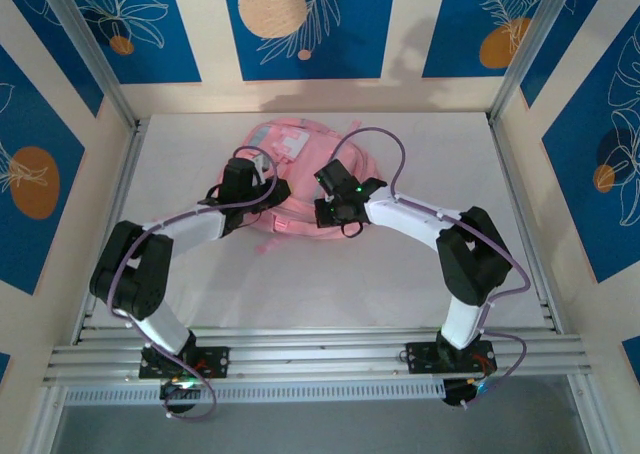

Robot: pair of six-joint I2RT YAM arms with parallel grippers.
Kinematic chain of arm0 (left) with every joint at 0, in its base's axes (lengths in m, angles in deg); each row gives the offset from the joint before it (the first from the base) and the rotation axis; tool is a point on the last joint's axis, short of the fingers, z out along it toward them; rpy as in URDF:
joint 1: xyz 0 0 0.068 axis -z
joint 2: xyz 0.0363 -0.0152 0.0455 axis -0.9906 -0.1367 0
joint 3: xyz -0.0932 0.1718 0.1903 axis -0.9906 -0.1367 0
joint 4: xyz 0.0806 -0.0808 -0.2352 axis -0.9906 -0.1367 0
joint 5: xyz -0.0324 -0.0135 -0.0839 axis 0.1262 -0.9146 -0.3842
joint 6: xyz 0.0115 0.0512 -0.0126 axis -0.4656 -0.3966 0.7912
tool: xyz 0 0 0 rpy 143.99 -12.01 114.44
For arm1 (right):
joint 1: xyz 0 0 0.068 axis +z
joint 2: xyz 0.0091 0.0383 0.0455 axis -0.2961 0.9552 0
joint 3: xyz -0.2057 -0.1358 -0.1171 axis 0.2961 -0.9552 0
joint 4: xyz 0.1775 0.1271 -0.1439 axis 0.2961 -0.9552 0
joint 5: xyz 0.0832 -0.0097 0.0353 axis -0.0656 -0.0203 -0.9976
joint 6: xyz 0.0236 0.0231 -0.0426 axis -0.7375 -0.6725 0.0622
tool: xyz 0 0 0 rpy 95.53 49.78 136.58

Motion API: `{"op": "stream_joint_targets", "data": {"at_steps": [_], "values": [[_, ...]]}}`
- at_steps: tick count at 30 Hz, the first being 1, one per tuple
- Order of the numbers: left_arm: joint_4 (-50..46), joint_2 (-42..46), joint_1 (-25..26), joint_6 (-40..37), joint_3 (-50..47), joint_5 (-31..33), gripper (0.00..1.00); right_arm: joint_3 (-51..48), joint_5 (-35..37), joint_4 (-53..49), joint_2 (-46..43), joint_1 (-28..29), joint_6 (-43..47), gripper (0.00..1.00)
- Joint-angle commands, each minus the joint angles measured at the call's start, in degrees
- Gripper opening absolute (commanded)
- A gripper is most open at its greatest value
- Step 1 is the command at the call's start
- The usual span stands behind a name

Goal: Pack the student bag

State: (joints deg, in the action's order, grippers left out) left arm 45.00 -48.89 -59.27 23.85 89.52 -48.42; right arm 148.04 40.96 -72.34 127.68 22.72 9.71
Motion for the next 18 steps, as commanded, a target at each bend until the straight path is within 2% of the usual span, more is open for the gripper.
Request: {"op": "stream_joint_targets", "data": {"at_steps": [1, 9, 18], "values": [[0.83, -2.48, -2.80, -3.92, 4.28, 2.40, 0.00, 1.65, 0.28, -6.08, -1.66, -0.85, 5.65, 0.00], [-2.82, -2.93, -4.04, -7.73, 6.53, 3.50, 0.00, 4.66, 5.25, -13.06, 1.12, -5.49, 25.37, 0.00], [-5.82, -1.54, -4.29, -9.70, 6.18, 3.04, 0.00, 13.87, 10.52, -8.55, 8.15, -13.01, 33.15, 0.00]]}}
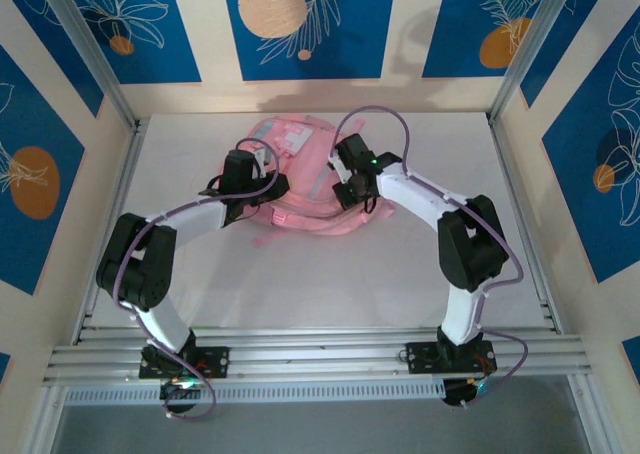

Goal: Pack the student bag

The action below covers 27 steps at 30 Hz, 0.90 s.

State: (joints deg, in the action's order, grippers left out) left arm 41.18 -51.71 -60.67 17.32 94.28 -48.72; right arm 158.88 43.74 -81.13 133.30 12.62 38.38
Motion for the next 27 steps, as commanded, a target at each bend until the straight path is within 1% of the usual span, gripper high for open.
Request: {"op": "stream_joint_targets", "data": {"at_steps": [1, 5, 7, 10, 12, 16, 19, 22, 25, 26, 27], "values": [[-2.40, 1.34, -3.00, -3.41, 1.50, 3.12, 0.00, 4.42, 8.05, 0.81, 3.55, -3.37, 4.89, 0.00], [-3.36, 1.16, -3.42, -3.87, 1.55, 3.28, 0.00, 5.70, 5.47, 2.02, 4.67, -3.52, 5.40, 0.00], [-3.36, 0.69, -4.03, -3.52, 1.50, 3.45, 0.00, 3.06, 2.92, 3.64, 2.81, -2.32, 6.28, 0.00], [-3.52, -0.53, -5.12, -3.85, 2.31, 4.03, 0.00, -3.02, 1.29, 7.32, -1.41, 0.91, 8.06, 0.00], [-4.28, -1.81, -5.77, -4.78, 3.60, 4.89, 0.00, -5.63, 0.71, 7.88, -3.55, 2.72, 8.25, 0.00], [-5.86, -4.54, -7.42, -6.54, 7.06, 6.00, 0.00, -9.88, -1.15, 7.19, -7.92, 6.31, 6.64, 0.00], [-6.72, -6.31, -8.28, -7.36, 9.99, 6.01, 0.00, -11.41, -4.41, 6.33, -10.48, 8.66, 3.99, 0.00], [-7.98, -7.93, -8.37, -7.95, 13.46, 5.29, 0.00, -11.63, -8.12, 6.78, -11.56, 11.10, 0.91, 0.00], [-9.17, -8.92, -8.30, -7.39, 16.06, 4.04, 0.00, -10.77, -11.74, 8.58, -10.62, 12.62, -2.02, 0.00], [-9.53, -8.87, -8.38, -7.10, 16.43, 3.78, 0.01, -10.20, -12.46, 9.08, -9.98, 12.92, -2.88, 0.00], [-10.13, -8.37, -8.36, -6.90, 16.54, 3.64, 0.12, -9.41, -13.73, 9.86, -8.98, 13.13, -4.15, 0.00]]}}
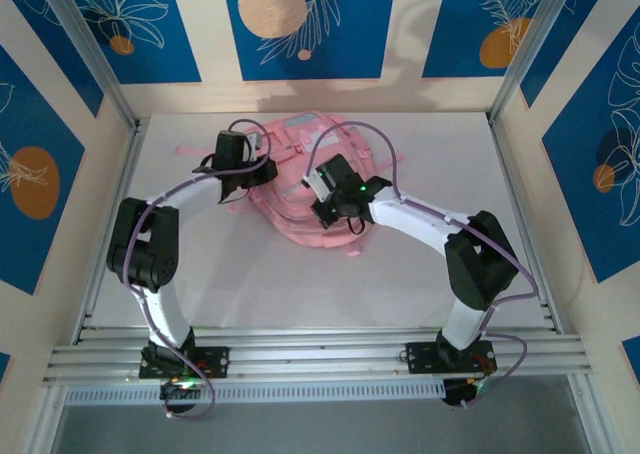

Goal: Pack the student bag

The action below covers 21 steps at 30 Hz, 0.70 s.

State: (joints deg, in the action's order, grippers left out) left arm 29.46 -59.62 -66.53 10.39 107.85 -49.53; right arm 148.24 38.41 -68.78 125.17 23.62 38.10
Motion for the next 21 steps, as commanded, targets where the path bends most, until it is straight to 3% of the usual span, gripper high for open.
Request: {"op": "stream_joint_targets", "data": {"at_steps": [1, 3, 7, 15, 21], "values": [[0.80, 0.18, -2.47, 0.22, 2.87, 4.59, 0.26, 2.28, -9.21, -2.14, 0.29, 2.35, -4.82, 0.00], [-1.53, 2.18, -2.47, 0.34, 2.09, 5.20, 0.47, 4.44, -9.55, -1.78, 2.72, 2.79, -6.86, 0.00], [-3.97, 8.42, -2.45, 1.50, -2.52, 5.49, 0.57, 9.47, -12.05, -0.95, 7.65, 3.75, -10.71, 0.00], [-6.19, 20.05, -2.48, 7.13, -15.48, 7.14, 0.60, 19.42, -11.88, -2.26, 14.39, 5.30, -21.48, 0.00], [-0.94, 23.84, -2.23, 15.42, -25.64, 4.29, 0.60, 19.35, -11.02, -1.12, 14.47, 4.78, -31.28, 0.00]]}}
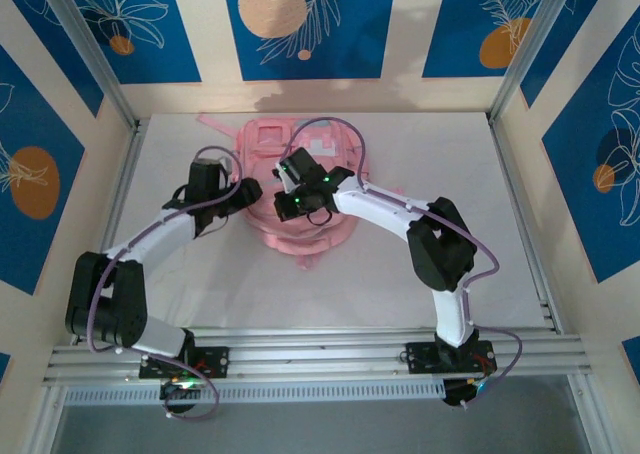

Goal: Pack the student bag

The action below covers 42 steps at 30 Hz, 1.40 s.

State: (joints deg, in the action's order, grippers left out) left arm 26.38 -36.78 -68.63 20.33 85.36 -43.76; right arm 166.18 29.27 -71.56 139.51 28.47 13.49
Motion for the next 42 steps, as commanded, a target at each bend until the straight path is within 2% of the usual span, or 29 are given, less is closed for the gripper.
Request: {"op": "stream_joint_targets", "data": {"at_steps": [1, 8, 11, 13, 15, 18, 21, 30, 34, 39, 42], "values": [[3.21, 0.85, 0.09, 6.50, -4.22, -2.12, 0.60, 0.78, -2.60, 2.66, 0.03, -0.08, -7.70, 0.00], [9.85, -4.07, 2.39, 10.27, -7.39, -1.48, 0.58, -0.21, -4.76, 1.67, -0.92, 0.27, -8.65, 0.00], [11.83, -6.21, 2.47, 10.37, -7.68, -0.56, 0.46, 0.40, -2.78, -4.26, -1.22, 0.21, -4.47, 0.00], [11.98, -7.06, 2.39, 9.25, -7.36, 0.99, 0.33, 0.82, -1.22, -9.67, -1.28, -0.07, -0.03, 0.00], [11.43, -7.47, 2.39, 7.74, -6.62, 2.60, 0.28, 0.81, 1.88, -14.69, -1.65, -0.34, 4.07, 0.00], [8.60, -7.92, 2.26, 4.86, -4.09, 5.00, 0.27, -0.78, 9.47, -20.22, -3.43, -0.85, 9.62, 0.00], [7.48, -8.66, 1.87, 3.33, -2.17, 5.79, 0.30, -2.70, 15.81, -22.74, -5.35, -1.86, 13.79, 0.00], [6.07, -10.57, 1.20, 1.64, 0.49, 5.52, 0.32, -5.73, 26.22, -22.03, -7.00, -7.68, 24.78, 0.00], [4.67, -10.05, 0.51, 0.32, 1.01, 5.79, 0.32, -7.33, 25.33, -18.72, -8.01, -12.29, 30.72, 0.00], [3.24, -9.71, -0.42, -1.12, 1.95, 5.79, 0.32, -8.27, 16.49, -15.33, -10.26, -17.75, 37.22, 0.00], [2.62, -9.91, -0.58, -1.77, 2.98, 5.70, 0.32, -12.95, 13.10, -8.67, -12.23, -17.59, 46.99, 0.00]]}}
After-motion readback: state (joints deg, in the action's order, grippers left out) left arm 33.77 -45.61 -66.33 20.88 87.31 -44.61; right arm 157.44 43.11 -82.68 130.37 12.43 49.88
